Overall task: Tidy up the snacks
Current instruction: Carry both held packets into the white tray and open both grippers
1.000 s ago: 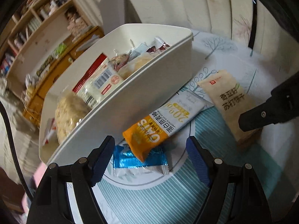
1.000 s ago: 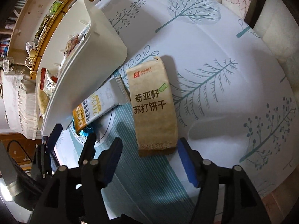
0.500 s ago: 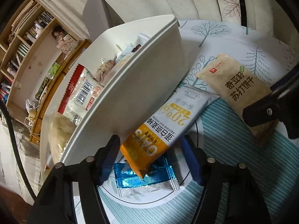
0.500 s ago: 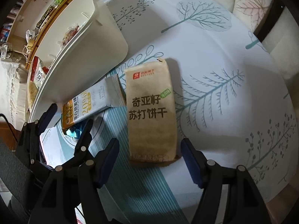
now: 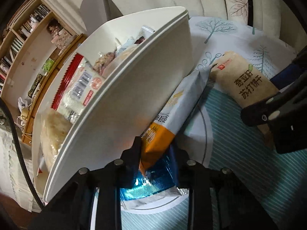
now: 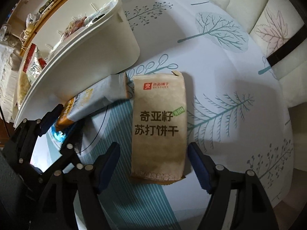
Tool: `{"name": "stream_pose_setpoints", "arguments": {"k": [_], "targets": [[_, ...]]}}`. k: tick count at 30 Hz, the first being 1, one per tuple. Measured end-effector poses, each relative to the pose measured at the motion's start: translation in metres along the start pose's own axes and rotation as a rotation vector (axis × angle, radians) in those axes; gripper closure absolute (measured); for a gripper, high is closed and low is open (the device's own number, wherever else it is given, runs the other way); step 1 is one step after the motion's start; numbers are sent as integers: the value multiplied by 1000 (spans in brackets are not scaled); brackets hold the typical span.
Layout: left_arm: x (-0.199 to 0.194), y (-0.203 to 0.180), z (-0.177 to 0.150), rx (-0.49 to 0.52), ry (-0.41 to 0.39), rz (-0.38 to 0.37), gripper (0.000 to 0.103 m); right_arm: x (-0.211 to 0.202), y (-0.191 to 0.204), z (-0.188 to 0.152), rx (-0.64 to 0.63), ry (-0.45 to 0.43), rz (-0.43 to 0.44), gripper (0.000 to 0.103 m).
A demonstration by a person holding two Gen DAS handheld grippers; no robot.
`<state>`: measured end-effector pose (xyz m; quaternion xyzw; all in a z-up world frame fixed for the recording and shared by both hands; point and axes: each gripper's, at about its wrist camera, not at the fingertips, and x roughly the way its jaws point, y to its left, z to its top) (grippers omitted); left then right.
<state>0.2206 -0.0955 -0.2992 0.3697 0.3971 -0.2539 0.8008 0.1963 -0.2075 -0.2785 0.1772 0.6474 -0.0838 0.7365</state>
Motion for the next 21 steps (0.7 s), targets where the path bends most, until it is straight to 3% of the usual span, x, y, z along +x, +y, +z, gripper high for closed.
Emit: {"name": "stream_pose_setpoints", "arguments": {"k": [6, 10, 21], "targets": [[-3, 8, -3, -26, 19, -7, 80, 7, 18, 4, 3, 21, -81, 30], [-8, 7, -3, -35, 11, -8, 80, 12, 36, 6, -37, 32, -159, 46], [-24, 3, 10, -90, 6, -21, 82, 10, 30, 7, -48, 89, -83, 49]]}}
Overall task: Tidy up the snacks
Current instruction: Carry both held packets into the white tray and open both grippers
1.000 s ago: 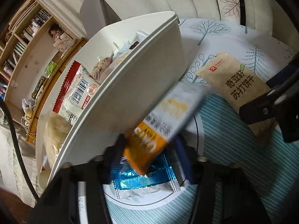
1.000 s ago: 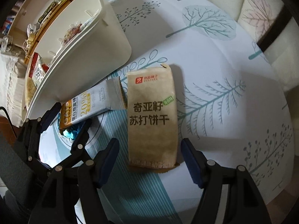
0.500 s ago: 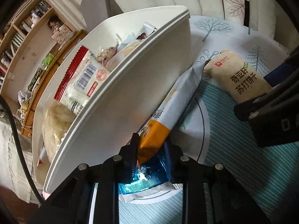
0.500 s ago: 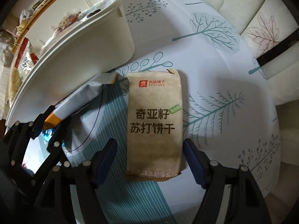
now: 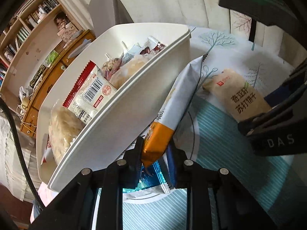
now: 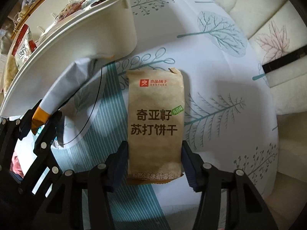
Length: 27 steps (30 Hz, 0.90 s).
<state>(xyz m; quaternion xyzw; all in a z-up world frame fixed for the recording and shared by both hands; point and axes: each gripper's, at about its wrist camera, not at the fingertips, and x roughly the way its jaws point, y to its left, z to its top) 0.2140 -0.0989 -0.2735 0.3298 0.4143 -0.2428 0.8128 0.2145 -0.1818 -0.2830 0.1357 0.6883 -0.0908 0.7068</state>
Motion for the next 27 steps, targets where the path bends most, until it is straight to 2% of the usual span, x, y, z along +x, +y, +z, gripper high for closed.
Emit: {"name": "stream_pose_setpoints", "arguments": {"k": [7, 11, 22, 27], "targets": [[-24, -8, 3, -23, -3, -33, 82, -4, -23, 2, 62, 64, 94, 49], [-42, -5, 7, -98, 5, -63, 82, -15, -34, 6, 90, 75, 155, 49], [-88, 28, 30, -277, 24, -161, 82, -72, -53, 20, 32, -1, 248, 49], [-100, 47, 39, -341, 14, -189, 82, -104, -44, 32, -39, -65, 267, 49]]}}
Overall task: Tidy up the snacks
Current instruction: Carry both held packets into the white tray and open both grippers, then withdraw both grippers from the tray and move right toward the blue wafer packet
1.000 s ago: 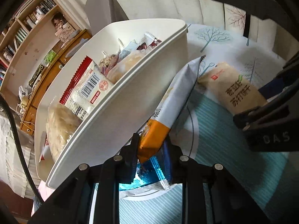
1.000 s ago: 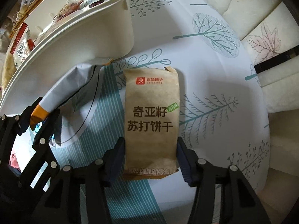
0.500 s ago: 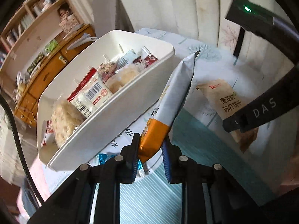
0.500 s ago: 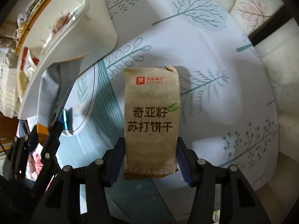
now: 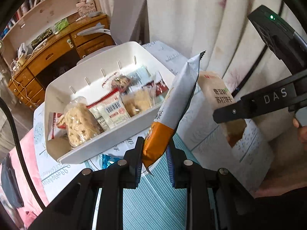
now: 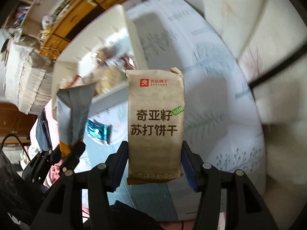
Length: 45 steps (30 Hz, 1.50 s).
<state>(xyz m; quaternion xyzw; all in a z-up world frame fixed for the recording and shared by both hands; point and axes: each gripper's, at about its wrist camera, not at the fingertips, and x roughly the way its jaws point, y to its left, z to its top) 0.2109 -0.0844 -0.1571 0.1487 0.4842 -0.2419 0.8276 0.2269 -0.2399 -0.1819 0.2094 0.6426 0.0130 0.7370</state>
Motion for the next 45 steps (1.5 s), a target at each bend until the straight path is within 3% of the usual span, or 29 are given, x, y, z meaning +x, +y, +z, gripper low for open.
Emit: {"name": "stream_pose_setpoints", "arguments": {"k": [8, 18, 26, 30, 32, 36, 45], "targets": [[-8, 45, 29, -166, -42, 9, 82, -37, 27, 28, -131, -97, -3, 49], [10, 103, 56, -373, -93, -4, 82, -20, 53, 64, -236, -188, 22, 49], [40, 124, 50, -508, -106, -55, 82, 2, 57, 78, -285, -276, 47, 49], [47, 130, 47, -553, -87, -85, 60, 9, 56, 82, -284, -258, 67, 46], [49, 128, 47, -542, -52, -67, 58, 7, 54, 82, -274, -274, 54, 37], [45, 128, 41, -564, -32, -44, 43, -2, 52, 81, -267, -318, 38, 33], [18, 121, 20, -604, -17, -8, 31, -17, 49, 61, -273, -323, 52, 33]]}}
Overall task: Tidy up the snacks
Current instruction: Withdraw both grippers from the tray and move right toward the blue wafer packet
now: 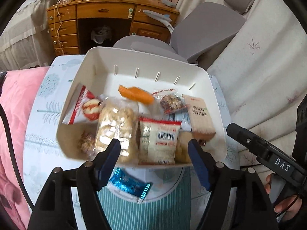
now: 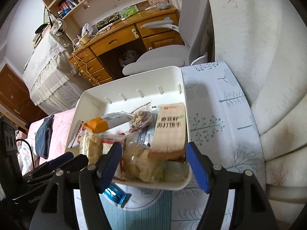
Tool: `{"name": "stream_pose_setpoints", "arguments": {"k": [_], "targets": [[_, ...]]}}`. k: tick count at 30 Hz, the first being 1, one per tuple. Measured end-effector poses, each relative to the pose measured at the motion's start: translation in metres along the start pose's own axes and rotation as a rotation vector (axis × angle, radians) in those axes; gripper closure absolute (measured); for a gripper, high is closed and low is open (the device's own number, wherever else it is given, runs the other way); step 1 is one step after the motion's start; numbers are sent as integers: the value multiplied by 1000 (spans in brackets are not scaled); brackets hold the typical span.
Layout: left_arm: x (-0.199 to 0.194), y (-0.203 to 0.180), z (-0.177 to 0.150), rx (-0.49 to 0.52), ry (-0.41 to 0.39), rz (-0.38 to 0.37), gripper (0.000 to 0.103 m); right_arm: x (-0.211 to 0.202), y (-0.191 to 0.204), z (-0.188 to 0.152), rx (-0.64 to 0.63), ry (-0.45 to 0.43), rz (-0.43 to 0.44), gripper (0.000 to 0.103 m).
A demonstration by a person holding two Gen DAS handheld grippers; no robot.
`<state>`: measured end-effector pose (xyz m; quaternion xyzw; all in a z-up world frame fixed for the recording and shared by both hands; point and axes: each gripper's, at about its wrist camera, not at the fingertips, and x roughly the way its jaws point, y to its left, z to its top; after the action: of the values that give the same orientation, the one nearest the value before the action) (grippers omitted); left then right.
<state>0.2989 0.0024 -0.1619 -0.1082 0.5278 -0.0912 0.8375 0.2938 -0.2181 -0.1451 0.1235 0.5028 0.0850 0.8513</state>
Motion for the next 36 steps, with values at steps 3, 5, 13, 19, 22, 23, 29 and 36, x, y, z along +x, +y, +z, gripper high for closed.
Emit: {"name": "stream_pose_setpoints", "arguments": {"k": [3, 5, 13, 19, 22, 23, 29, 36], "targets": [[-9, 6, -14, -23, 16, 21, 29, -7, 7, -8, -20, 1, 2, 31], [-15, 12, -25, -51, 25, 32, 28, -13, 13, -15, -42, -2, 5, 30], [-38, 42, -81, -171, 73, 86, 26, -23, 36, -49, -140, -8, 46, 29], [-46, 60, -111, -229, 98, 145, 26, -18, 59, -79, -252, -11, 72, 29], [-49, 71, -124, -246, 124, 169, 26, -12, 68, -94, -298, -18, 75, 29], [-50, 73, -127, -244, 131, 178, 26, -9, 72, -98, -313, -23, 78, 29], [-46, 82, -141, -219, 181, 198, 26, 13, 87, -121, -402, -43, 87, 29], [-48, 90, -142, -152, 218, 207, 26, 43, 100, -138, -480, -72, 73, 29]]}}
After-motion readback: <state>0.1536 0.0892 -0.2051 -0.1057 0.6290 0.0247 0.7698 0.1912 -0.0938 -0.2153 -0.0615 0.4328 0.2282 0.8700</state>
